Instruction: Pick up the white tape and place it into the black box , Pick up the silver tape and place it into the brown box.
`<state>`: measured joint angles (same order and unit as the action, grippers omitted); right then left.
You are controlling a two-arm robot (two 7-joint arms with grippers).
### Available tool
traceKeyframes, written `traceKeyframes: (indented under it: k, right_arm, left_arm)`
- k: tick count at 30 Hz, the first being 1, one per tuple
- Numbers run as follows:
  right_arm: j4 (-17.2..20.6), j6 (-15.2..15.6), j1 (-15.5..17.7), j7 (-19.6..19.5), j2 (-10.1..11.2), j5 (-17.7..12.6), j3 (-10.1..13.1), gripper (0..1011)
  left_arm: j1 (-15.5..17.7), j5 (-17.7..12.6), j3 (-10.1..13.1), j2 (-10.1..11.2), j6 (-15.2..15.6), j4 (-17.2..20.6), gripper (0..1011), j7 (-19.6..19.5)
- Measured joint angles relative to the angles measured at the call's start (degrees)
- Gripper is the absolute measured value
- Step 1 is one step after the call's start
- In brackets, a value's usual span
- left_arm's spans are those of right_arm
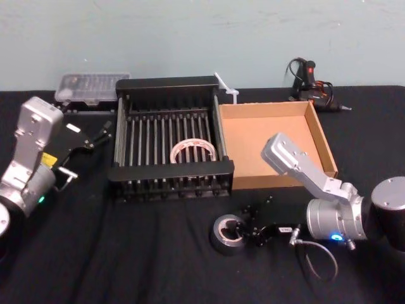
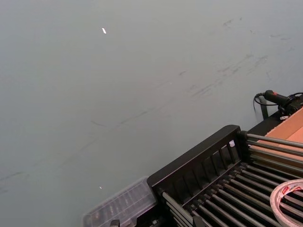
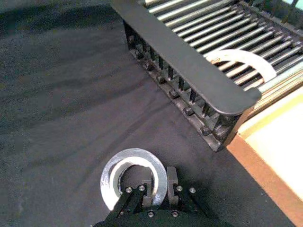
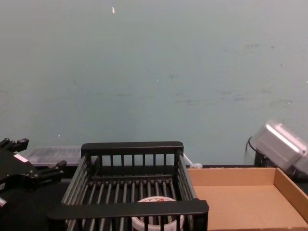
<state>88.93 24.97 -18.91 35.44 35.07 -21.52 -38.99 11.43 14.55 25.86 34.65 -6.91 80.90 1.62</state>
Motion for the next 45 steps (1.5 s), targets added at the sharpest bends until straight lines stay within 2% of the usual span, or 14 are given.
traceKeyframes:
  k: [6,13,19,26,37,45]
  right_arm:
    - [2.18,-0.08,0.91,-0.43,1.47,-1.22,1.71,197]
    - [5.48,-0.43,2.85,-3.47,3.6,-2.86,5.39,197]
    - [5.95,-0.68,3.51,-6.03,3.89,-3.59,7.99,197]
    - [3.64,-0.45,2.75,-9.33,2.42,-3.19,10.07,197]
    - [-3.31,0.14,-0.51,-13.16,-2.83,-1.28,12.41,197]
    - [-7.8,0.29,-2.86,-13.86,-5.96,-0.04,13.15,197]
  left_arm:
    - [0.0,0.0,0.0,0.0,0.0,0.0,1001,0.0]
    - [0.0,0.0,0.0,0.0,0.0,0.0,1001,0.0]
    - [0.0,0.0,0.0,0.0,0.0,0.0,1001,0.0]
    - [0.0,0.0,0.0,0.0,0.0,0.0,1001,0.0]
    - [0.0,0.0,0.0,0.0,0.0,0.0,1001,0.0]
    - [0.0,0.0,0.0,0.0,0.0,0.0,1002,0.0]
